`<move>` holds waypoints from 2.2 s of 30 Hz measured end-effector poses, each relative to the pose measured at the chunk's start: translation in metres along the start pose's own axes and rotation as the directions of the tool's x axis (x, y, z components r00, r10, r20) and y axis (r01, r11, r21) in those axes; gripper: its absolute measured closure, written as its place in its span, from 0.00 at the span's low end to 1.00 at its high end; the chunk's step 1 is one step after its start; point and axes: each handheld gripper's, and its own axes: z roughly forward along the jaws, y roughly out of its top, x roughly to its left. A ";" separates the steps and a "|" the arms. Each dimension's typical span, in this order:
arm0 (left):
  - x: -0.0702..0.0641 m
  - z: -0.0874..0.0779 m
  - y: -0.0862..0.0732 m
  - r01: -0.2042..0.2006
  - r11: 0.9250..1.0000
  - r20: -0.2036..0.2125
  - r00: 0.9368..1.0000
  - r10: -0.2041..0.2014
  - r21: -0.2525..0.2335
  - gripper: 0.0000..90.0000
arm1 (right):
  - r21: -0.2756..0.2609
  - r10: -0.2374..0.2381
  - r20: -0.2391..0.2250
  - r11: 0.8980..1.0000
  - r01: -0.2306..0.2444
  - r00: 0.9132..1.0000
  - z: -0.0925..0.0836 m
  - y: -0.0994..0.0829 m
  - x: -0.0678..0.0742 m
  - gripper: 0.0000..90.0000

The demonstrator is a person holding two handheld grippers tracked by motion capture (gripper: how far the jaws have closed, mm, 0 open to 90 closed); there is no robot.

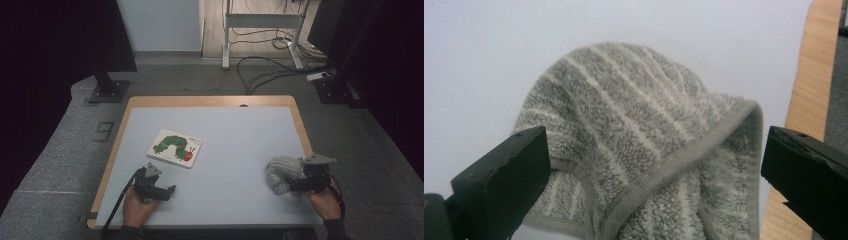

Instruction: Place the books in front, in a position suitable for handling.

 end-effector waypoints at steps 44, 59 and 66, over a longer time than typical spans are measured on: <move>0.017 -0.009 0.006 -0.021 0.999 0.030 0.999 0.022 -0.038 0.00 | -0.104 -0.111 -0.100 0.989 0.101 0.989 0.007 0.053 0.057 0.01; 0.058 -0.019 0.034 -0.020 0.998 0.051 0.998 0.023 -0.052 0.00 | -0.129 -0.135 -0.139 0.985 0.117 0.981 0.023 0.063 0.080 0.00; 0.074 -0.011 0.055 -0.040 0.999 0.075 0.996 0.042 -0.025 0.00 | -0.140 -0.161 -0.174 0.981 0.138 0.971 0.035 0.065 0.092 0.00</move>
